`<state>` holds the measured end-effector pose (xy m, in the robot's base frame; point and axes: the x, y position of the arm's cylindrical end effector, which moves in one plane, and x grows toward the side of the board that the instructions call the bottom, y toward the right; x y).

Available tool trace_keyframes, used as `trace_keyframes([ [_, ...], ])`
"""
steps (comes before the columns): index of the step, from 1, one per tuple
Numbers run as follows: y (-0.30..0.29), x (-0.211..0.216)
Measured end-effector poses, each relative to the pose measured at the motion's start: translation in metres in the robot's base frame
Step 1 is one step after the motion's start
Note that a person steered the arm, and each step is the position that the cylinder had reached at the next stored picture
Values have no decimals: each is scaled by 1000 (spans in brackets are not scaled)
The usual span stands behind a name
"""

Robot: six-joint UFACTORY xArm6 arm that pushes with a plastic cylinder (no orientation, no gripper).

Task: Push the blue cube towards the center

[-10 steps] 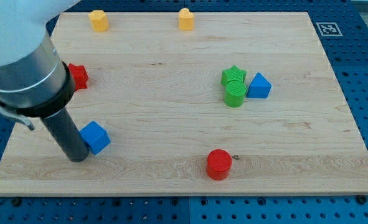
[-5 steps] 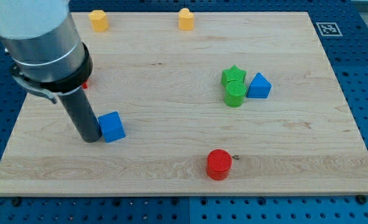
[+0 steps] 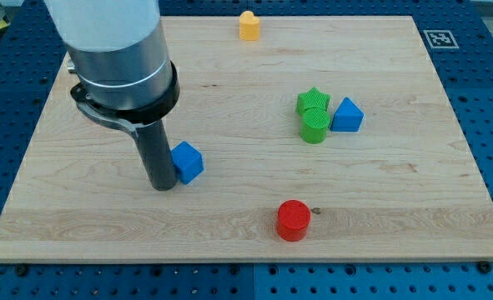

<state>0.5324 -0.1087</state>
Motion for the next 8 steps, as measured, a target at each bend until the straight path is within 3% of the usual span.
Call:
trace_keyframes([
  [6, 33, 0],
  [8, -20, -11],
])
